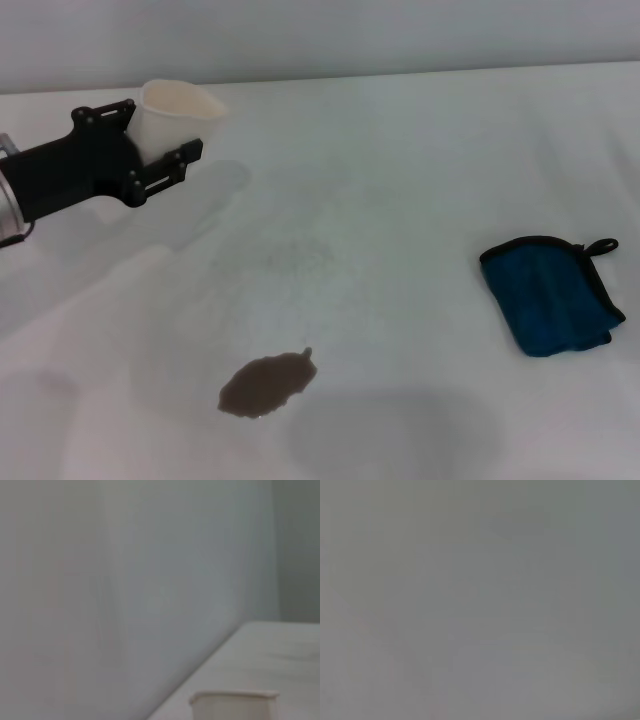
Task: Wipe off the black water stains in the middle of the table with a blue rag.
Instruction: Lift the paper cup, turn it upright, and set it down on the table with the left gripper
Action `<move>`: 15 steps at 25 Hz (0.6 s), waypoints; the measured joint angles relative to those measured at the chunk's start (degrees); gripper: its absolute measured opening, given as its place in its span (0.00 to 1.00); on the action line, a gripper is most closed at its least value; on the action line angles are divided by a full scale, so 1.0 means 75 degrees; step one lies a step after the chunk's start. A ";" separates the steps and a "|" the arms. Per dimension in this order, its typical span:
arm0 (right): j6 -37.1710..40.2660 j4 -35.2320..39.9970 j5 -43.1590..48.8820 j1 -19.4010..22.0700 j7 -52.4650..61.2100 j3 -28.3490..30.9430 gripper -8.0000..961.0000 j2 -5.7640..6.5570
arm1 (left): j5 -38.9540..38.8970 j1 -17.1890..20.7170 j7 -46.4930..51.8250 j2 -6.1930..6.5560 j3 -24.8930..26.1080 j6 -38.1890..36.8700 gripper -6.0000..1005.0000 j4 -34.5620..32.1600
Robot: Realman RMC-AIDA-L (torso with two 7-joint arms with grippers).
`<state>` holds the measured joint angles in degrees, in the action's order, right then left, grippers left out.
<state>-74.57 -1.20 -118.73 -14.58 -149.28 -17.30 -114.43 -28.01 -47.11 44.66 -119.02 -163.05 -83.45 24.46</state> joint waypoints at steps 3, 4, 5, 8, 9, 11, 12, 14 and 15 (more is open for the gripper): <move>0.0073 0.0063 0.0003 -0.0023 -0.0001 0.0005 0.89 0.0000 | -0.0559 0.0408 -0.0563 -0.0005 0.0003 0.0222 0.56 -0.0673; 0.0078 0.0078 0.0003 -0.0027 0.0015 0.0017 0.89 0.0000 | -0.0691 0.0525 -0.0677 -0.0007 0.0001 0.0270 0.56 -0.0842; 0.0081 0.0078 0.0002 -0.0028 0.0032 0.0028 0.89 0.0000 | -0.0842 0.0669 -0.0847 -0.0006 0.0004 0.0349 0.55 -0.1088; 0.0083 0.0119 -0.0013 -0.0032 0.0055 0.0036 0.89 0.0000 | -0.1170 0.1183 -0.1494 -0.0008 0.0010 0.0576 0.54 -0.1803; 0.0085 0.0142 -0.0013 -0.0033 0.0055 0.0036 0.89 -0.0001 | -0.1285 0.1371 -0.1749 -0.0009 0.0010 0.0654 0.54 -0.2044; 0.0116 0.0168 -0.0006 -0.0037 0.0057 0.0035 0.89 -0.0001 | -0.1461 0.1668 -0.2087 -0.0011 0.0011 0.0789 0.55 -0.2370; 0.0136 0.0183 -0.0004 -0.0039 0.0057 0.0033 0.89 0.0000 | -0.1569 0.1833 -0.2269 -0.0012 0.0012 0.0907 0.55 -0.2520; 0.0169 0.0224 0.0002 -0.0055 0.0058 0.0000 0.89 0.0000 | -0.1731 0.2114 -0.2566 -0.0019 0.0017 0.1144 0.56 -0.2766; 0.0175 0.0240 0.0006 -0.0063 0.0059 -0.0019 0.89 0.0000 | -0.1803 0.2257 -0.2694 -0.0020 0.0022 0.1247 0.56 -0.2873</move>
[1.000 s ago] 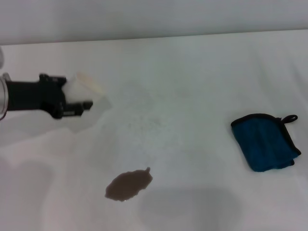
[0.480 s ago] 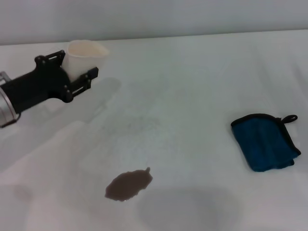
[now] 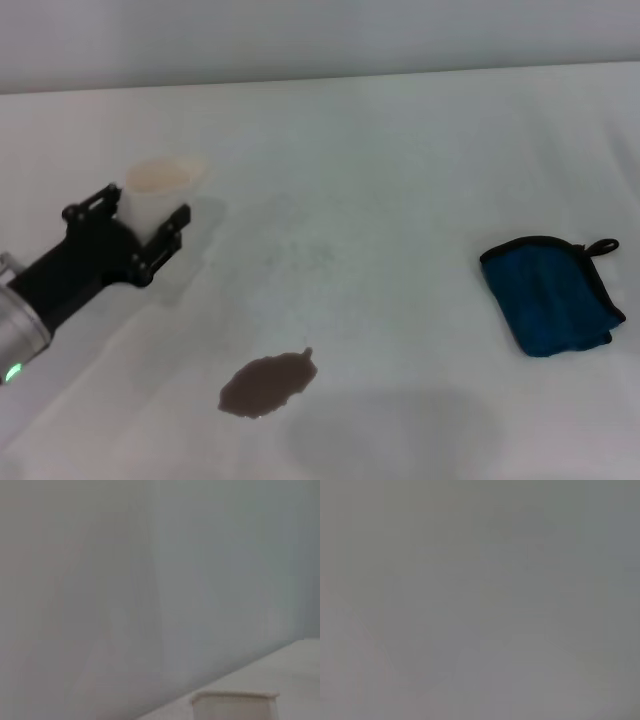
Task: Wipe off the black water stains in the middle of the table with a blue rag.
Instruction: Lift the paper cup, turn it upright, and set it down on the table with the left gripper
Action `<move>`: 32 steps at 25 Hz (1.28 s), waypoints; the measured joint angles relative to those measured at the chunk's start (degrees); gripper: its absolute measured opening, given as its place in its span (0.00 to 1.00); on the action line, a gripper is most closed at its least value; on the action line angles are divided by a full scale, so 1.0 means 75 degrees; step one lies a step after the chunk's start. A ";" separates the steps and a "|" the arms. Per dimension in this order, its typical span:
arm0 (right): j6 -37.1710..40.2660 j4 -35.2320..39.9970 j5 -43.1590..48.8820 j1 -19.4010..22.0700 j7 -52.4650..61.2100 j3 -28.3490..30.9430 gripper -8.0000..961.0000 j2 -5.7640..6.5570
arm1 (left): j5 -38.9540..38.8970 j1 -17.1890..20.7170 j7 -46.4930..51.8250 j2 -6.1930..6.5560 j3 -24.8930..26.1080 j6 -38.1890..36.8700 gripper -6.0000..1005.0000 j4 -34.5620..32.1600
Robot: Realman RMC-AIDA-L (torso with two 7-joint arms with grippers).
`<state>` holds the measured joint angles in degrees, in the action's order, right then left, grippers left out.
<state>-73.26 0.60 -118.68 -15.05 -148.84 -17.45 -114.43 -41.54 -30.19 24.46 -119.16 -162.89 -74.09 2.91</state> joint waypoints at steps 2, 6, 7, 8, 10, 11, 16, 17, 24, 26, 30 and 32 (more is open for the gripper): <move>0.0022 0.0015 0.0001 -0.0009 0.0001 -0.0019 0.89 0.0000 | -0.0096 0.0229 -0.0114 -0.0002 0.0004 0.0127 0.56 -0.0099; 0.0071 -0.0017 0.0010 -0.0018 0.0003 -0.0025 0.89 -0.0009 | -0.0175 0.0495 -0.0221 -0.0004 0.0005 0.0374 0.58 -0.0220; 0.0075 -0.0032 0.0013 -0.0011 0.0004 -0.0026 0.89 -0.0010 | -0.0179 0.0518 -0.0245 -0.0006 0.0005 0.0449 0.58 -0.0241; 0.0076 -0.0039 0.0013 0.0000 0.0004 -0.0027 0.89 -0.0011 | -0.0179 0.0542 -0.0303 -0.0012 0.0005 0.0563 0.58 -0.0266; 0.0077 -0.0050 0.0015 0.0019 0.0005 -0.0029 0.89 -0.0012 | -0.0177 0.0585 -0.0521 -0.0023 0.0000 0.0866 0.59 -0.0397; 0.0077 -0.0051 0.0016 0.0030 0.0005 -0.0030 0.89 -0.0012 | -0.0174 0.0595 -0.0675 -0.0023 -0.0003 0.0997 0.59 -0.0485; 0.0078 -0.0063 0.0016 0.0037 0.0006 -0.0030 0.89 -0.0012 | -0.0181 0.0675 -0.1504 -0.0025 0.0007 0.1579 0.61 -0.0903; 0.0078 -0.0067 0.0016 0.0038 0.0006 -0.0030 0.89 -0.0012 | -0.0181 0.0695 -0.1599 -0.0026 0.0009 0.1627 0.61 -0.0962; 0.0174 -0.0069 0.0016 0.0011 0.0006 -0.0029 0.88 -0.0012 | -0.0182 0.0913 -0.1950 -0.0033 0.0012 0.1611 0.63 -0.1165; 0.0198 -0.0069 0.0016 0.0005 0.0005 -0.0029 0.88 -0.0012 | -0.0180 0.0970 -0.1993 -0.0023 0.0035 0.1602 0.64 -0.1214; 0.0246 -0.0066 0.0016 -0.0014 0.0005 -0.0029 0.88 -0.0012 | -0.0177 0.1063 -0.2124 -0.0025 0.0077 0.1612 0.65 -0.1226; 0.0250 -0.0054 0.0015 -0.0015 0.0005 -0.0029 0.88 -0.0012 | -0.0177 0.1076 -0.2142 -0.0027 0.0083 0.1613 0.66 -0.1227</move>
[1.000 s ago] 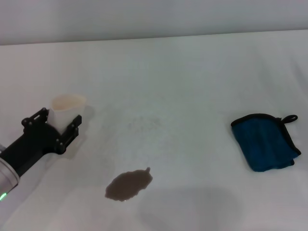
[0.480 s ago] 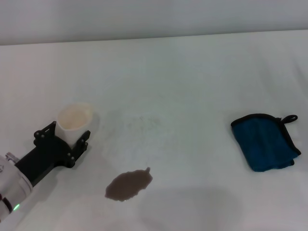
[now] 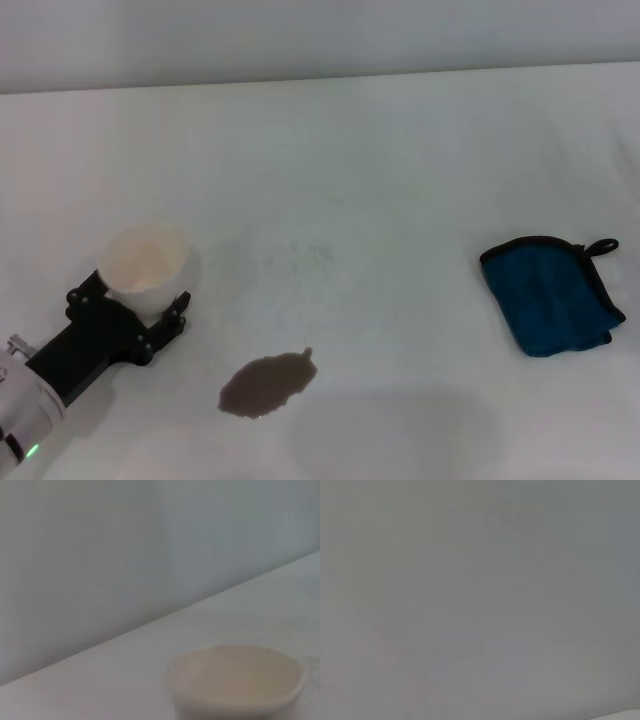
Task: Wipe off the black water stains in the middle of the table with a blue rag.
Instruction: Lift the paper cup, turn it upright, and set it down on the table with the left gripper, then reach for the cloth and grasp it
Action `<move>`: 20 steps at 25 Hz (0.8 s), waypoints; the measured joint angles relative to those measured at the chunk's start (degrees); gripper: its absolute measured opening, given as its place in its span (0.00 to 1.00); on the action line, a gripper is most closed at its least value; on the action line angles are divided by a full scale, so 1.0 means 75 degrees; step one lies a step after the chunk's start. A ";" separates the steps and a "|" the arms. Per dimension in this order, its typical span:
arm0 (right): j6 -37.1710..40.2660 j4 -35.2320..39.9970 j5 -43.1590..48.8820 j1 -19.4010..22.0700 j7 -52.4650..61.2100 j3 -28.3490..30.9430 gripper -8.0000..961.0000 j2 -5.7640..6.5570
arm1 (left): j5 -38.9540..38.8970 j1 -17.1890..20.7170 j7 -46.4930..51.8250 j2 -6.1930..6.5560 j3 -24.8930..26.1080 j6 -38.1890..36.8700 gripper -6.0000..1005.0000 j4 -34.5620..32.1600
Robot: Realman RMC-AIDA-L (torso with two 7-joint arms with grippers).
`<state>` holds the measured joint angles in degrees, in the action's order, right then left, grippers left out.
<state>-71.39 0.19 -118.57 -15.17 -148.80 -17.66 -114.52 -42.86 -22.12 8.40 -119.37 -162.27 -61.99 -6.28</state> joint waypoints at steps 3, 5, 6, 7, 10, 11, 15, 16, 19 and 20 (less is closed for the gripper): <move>0.0000 0.0025 0.0000 0.0007 0.0000 0.0000 0.88 0.0000 | -0.0060 0.0027 -0.0007 0.0001 0.0014 -0.0001 0.70 -0.0004; 0.0012 0.0036 0.0000 0.0021 0.0000 0.0000 0.88 0.0000 | -0.0077 0.0034 -0.0007 0.0002 0.0016 -0.0003 0.78 -0.0006; 0.0015 0.0041 0.0000 0.0027 0.0000 0.0000 0.88 0.0000 | -0.0077 0.0047 -0.0007 0.0002 0.0015 -0.0004 0.82 -0.0007; 0.0019 0.0048 0.0000 0.0032 0.0000 0.0000 0.88 0.0000 | -0.0079 0.0072 -0.0007 0.0000 0.0016 -0.0006 0.85 -0.0009; 0.0022 0.0059 0.0000 0.0050 0.0000 0.0000 0.88 0.0000 | -0.0082 0.0161 -0.0005 -0.0006 0.0015 -0.0007 0.87 -0.0031; 0.0021 0.0059 0.0000 0.0052 0.0000 0.0001 0.88 0.0000 | -0.0089 0.0209 -0.0004 -0.0006 0.0016 -0.0011 0.87 -0.0068; 0.0020 0.0065 0.0000 0.0062 -0.0006 0.0000 0.88 0.0000 | -0.0251 0.0530 -0.0021 0.0013 0.0021 -0.0339 0.88 -0.0218; 0.0024 0.0068 0.0000 0.0062 -0.0018 0.0000 0.87 0.0000 | -0.0302 0.0602 -0.0023 0.0017 0.0024 -0.0457 0.88 -0.0215; 0.0026 0.0077 0.0000 0.0050 -0.0048 0.0000 0.87 0.0000 | -0.0421 0.0851 -0.0029 0.0026 0.0027 -0.0819 0.88 -0.0174; 0.0026 0.0080 0.0000 0.0047 -0.0054 -0.0001 0.87 0.0000 | -0.0444 0.0930 -0.0030 0.0032 0.0026 -0.0917 0.88 -0.0162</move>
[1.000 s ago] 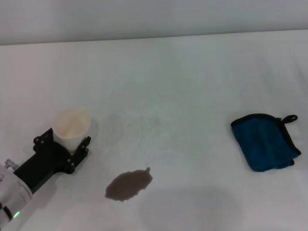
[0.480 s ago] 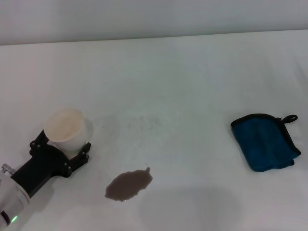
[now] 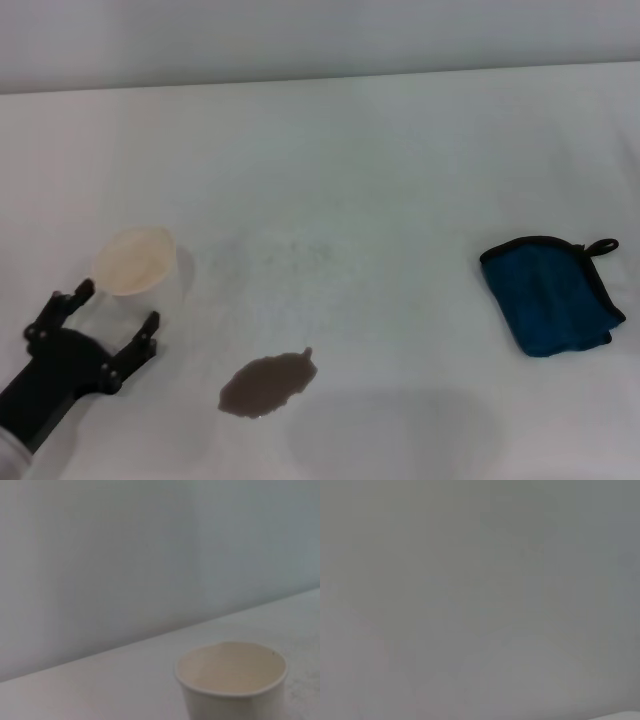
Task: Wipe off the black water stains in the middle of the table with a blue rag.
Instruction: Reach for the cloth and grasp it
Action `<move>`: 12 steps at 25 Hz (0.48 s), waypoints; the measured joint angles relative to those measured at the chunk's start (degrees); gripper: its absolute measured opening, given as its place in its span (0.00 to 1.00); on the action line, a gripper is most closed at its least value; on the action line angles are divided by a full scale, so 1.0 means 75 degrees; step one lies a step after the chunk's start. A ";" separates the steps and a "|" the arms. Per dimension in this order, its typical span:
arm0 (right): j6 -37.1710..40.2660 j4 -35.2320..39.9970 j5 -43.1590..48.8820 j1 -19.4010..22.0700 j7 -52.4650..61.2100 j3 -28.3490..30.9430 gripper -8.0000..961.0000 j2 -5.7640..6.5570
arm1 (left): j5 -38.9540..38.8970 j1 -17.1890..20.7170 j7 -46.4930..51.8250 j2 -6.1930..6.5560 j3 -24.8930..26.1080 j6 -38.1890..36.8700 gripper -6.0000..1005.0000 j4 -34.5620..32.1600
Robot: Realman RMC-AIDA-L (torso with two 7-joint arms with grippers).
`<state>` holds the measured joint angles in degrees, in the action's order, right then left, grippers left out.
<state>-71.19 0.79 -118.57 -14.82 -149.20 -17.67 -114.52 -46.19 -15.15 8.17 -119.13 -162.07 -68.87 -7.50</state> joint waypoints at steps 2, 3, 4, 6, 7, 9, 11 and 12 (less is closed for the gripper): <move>0.0001 0.0014 0.0000 -0.0005 0.0001 -0.0006 0.87 0.0003 | -0.0093 0.0207 0.0000 0.0017 0.0000 -0.0283 0.88 0.0032; 0.0001 0.0026 0.0000 -0.0006 0.0013 -0.0007 0.87 0.0005 | -0.0144 0.0312 0.0000 0.0023 0.0003 -0.0439 0.88 0.0057; 0.0000 0.0049 0.0000 -0.0006 0.0036 -0.0008 0.87 0.0009 | -0.0238 0.0505 -0.0001 0.0031 0.0010 -0.0728 0.88 0.0142; -0.0022 0.0094 0.0001 -0.0001 0.0127 -0.0021 0.87 0.0010 | -0.0307 0.0602 -0.0001 0.0029 0.0011 -0.0864 0.88 0.0189; -0.0042 0.0125 0.0002 0.0003 0.0209 -0.0044 0.87 0.0011 | -0.0373 0.0672 0.0000 0.0028 0.0011 -0.0963 0.88 0.0217; -0.0079 0.0362 0.0025 0.0045 0.0725 -0.0312 0.87 0.0015 | -0.0630 0.0870 -0.0001 0.0024 0.0012 -0.1210 0.88 0.0242; -0.0074 0.0761 0.0060 0.0120 0.1581 -0.0680 0.87 0.0026 | -0.1033 0.1062 0.0000 0.0031 0.0013 -0.1583 0.88 0.0265; -0.0056 0.0999 0.0096 0.0175 0.2076 -0.0865 0.87 0.0034 | -0.1033 0.1062 0.0000 0.0031 0.0013 -0.1583 0.88 0.0265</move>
<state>-71.61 8.28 -117.85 -13.50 -133.63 -24.16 -114.26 -53.94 -7.18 8.17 -118.90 -161.98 -80.75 -5.52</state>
